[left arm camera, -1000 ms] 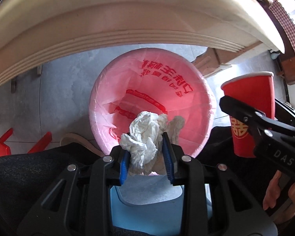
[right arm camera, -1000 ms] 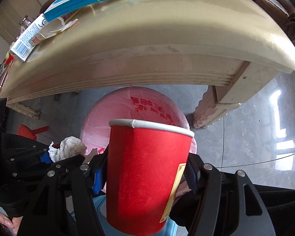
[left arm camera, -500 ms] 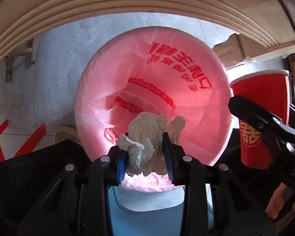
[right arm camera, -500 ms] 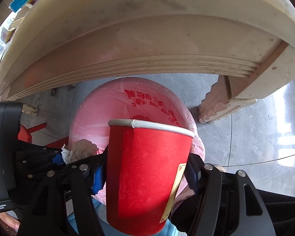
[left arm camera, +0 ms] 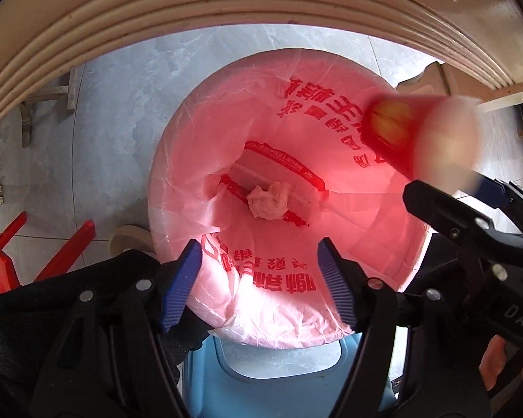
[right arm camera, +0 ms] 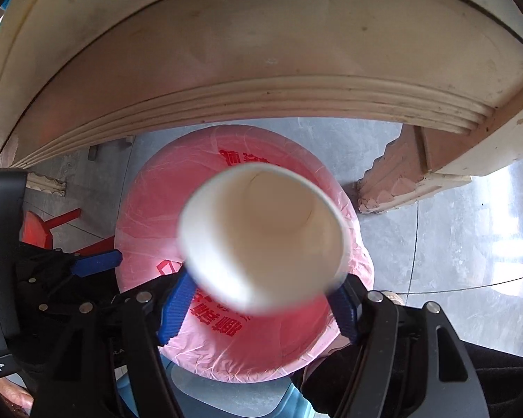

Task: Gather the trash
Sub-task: 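Open both tools to drop the tissue and red cup into the bin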

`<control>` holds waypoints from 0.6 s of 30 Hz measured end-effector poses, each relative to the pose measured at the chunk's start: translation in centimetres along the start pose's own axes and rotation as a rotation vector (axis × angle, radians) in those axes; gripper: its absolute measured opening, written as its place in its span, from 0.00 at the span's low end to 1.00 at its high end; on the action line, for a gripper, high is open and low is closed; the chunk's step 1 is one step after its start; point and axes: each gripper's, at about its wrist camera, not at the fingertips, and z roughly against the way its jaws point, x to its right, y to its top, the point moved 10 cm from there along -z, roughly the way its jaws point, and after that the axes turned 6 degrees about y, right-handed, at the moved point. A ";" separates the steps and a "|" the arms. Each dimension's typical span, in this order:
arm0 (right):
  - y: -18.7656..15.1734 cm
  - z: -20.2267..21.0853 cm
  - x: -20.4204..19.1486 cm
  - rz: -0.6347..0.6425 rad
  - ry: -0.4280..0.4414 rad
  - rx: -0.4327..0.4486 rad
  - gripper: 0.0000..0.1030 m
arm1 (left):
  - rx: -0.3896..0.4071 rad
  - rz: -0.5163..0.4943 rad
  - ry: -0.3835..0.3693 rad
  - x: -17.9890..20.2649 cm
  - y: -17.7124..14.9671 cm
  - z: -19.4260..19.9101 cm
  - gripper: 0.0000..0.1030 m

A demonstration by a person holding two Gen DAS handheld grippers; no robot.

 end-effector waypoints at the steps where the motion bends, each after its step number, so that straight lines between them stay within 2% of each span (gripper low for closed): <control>1: 0.0 -0.1 0.0 -0.003 -0.003 -0.003 0.74 | 0.001 0.002 -0.001 0.0 0.0 0.0 0.67; 2: 0.0 0.0 0.1 -0.004 -0.005 0.001 0.77 | 0.002 0.003 0.000 0.0 0.0 0.0 0.67; 18: 0.0 0.0 0.4 0.005 -0.015 0.008 0.77 | 0.013 0.006 0.005 -0.2 0.0 0.4 0.68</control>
